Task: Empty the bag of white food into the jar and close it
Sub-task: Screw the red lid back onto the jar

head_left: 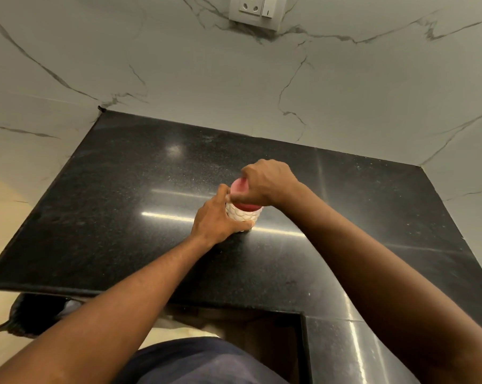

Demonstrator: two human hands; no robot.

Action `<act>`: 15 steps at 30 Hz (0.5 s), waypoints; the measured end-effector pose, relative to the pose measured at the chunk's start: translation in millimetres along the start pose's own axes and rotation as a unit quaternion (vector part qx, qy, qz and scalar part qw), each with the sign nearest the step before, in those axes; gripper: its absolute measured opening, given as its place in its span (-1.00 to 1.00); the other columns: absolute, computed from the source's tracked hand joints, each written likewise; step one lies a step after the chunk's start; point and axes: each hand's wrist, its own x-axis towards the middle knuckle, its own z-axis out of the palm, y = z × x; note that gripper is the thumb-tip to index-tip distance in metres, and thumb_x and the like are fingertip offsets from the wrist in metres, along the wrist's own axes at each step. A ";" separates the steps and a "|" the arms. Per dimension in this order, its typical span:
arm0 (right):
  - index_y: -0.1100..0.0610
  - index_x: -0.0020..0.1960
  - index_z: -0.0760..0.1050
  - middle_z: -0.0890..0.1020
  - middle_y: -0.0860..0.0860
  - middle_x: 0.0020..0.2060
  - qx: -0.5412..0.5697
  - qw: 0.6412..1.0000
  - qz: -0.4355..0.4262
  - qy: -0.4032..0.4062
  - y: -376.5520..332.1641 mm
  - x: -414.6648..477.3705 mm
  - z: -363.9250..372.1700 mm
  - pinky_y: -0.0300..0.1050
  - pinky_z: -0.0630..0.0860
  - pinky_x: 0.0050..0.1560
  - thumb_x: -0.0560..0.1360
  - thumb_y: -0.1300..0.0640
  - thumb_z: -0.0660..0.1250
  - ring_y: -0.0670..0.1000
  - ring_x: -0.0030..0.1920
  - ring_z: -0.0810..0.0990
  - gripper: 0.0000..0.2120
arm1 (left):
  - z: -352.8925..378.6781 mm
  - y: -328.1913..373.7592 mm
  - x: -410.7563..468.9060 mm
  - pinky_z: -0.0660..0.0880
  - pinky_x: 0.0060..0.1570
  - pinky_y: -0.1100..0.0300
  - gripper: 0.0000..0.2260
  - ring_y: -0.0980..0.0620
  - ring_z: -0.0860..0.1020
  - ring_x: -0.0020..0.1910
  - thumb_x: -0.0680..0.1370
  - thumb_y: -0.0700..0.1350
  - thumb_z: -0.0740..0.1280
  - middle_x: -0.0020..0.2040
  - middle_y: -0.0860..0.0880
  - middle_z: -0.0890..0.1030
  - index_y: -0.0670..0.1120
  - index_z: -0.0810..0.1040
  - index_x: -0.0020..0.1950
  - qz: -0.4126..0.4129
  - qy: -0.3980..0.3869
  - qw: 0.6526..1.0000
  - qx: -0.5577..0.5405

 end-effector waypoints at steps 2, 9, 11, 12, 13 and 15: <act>0.12 -0.21 0.54 0.51 0.03 -0.41 -0.052 0.996 0.062 0.033 -8.6 3.6 4.5 -0.11 0.39 -0.36 0.55 -0.49 0.08 0.04 -0.39 0.51 -0.31 | -0.6 0.6 0.3 0.54 0.02 0.09 -0.15 -0.05 0.65 0.14 0.18 0.35 0.60 0.22 0.03 0.66 0.22 0.24 0.31 -0.003 -0.003 1.000 0.002; -0.03 0.41 0.50 0.62 0.10 0.26 0.088 0.994 -0.015 -0.067 7.1 -0.3 0.6 -0.03 0.53 0.01 0.57 -0.31 0.26 0.13 0.17 0.62 -0.47 | -4.2 0.9 -0.1 0.65 0.04 -0.03 -0.17 -0.08 0.68 0.10 0.20 0.33 0.60 0.21 0.01 0.67 0.14 0.29 0.32 0.019 -0.005 1.000 0.015; -0.19 0.58 0.29 0.46 0.06 0.46 0.098 0.985 -0.087 -0.113 8.3 -9.1 -0.7 0.02 0.55 0.15 0.51 -0.17 0.41 0.12 0.34 0.53 -0.32 | -3.6 1.0 -0.9 0.61 0.01 0.06 -0.12 -0.01 0.64 0.05 0.20 0.37 0.59 0.23 0.02 0.65 0.15 0.26 0.37 0.021 0.002 1.000 0.021; -0.21 0.59 0.25 0.46 0.06 0.46 0.075 0.987 -0.097 -0.103 7.9 -11.5 0.3 -0.02 0.56 0.10 0.49 -0.12 0.45 0.10 0.31 0.54 -0.27 | -3.5 1.0 -1.3 0.58 -0.01 0.10 -0.12 0.04 0.61 0.02 0.20 0.38 0.59 0.22 0.04 0.64 0.16 0.26 0.37 0.021 0.007 1.000 0.020; -0.20 0.59 0.26 0.50 0.06 0.42 0.054 0.990 -0.097 -0.083 7.7 -12.6 1.9 -0.07 0.55 0.01 0.48 -0.09 0.45 0.05 0.22 0.56 -0.27 | -3.2 1.1 -1.6 0.57 -0.03 0.12 -0.14 0.05 0.59 -0.01 0.20 0.39 0.58 0.20 0.05 0.64 0.17 0.26 0.34 0.021 0.010 1.000 0.020; -0.08 0.49 0.44 0.65 0.05 0.21 0.031 0.997 -0.070 -0.028 7.8 -10.3 4.4 -0.13 0.48 -0.16 0.48 -0.21 0.42 0.00 0.02 0.58 -0.38 | -2.0 0.6 -2.0 0.62 -0.05 0.06 -0.19 0.00 0.65 0.00 0.19 0.40 0.56 0.15 0.07 0.64 0.17 0.27 0.27 0.021 0.009 0.999 0.026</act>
